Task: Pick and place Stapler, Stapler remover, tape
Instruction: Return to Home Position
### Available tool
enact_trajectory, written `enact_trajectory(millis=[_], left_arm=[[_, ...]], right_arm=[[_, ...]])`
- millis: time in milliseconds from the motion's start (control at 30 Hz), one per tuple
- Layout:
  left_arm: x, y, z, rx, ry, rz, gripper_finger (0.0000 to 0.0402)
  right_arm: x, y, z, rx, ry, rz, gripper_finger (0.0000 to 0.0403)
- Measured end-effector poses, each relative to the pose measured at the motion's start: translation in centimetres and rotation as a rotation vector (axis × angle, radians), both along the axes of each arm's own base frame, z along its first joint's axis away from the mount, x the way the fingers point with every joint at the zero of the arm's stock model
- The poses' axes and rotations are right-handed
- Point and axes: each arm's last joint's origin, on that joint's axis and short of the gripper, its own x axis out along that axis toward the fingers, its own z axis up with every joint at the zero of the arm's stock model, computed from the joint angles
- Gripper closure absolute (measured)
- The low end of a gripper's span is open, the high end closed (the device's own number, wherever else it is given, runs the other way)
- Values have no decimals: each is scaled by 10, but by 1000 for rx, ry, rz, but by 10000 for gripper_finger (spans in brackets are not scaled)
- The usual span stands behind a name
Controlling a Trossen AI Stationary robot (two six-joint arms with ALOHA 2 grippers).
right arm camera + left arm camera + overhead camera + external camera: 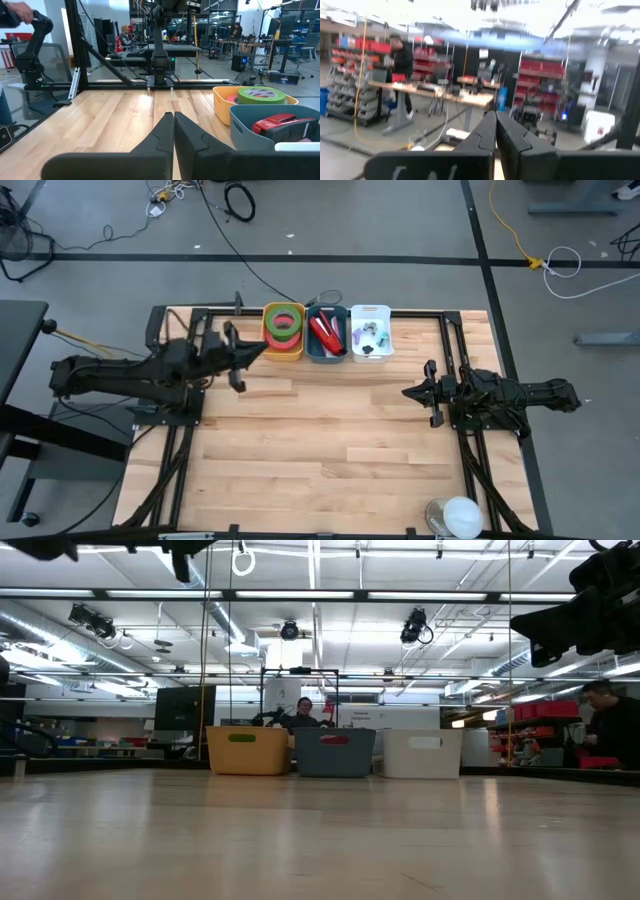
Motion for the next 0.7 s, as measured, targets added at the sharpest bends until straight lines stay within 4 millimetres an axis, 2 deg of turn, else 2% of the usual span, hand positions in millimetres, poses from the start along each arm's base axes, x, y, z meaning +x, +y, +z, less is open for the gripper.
enact_trajectory(millis=[300, 700], left_arm=[[-37, -3, -33, 18, -134, -3, 390], [-66, -7, -79, 50, -199, -99, 390]], right_arm=[[0, 0, 0, 0, 0, 0, 387], [0, 0, 0, 0, 0, 0, 387]])
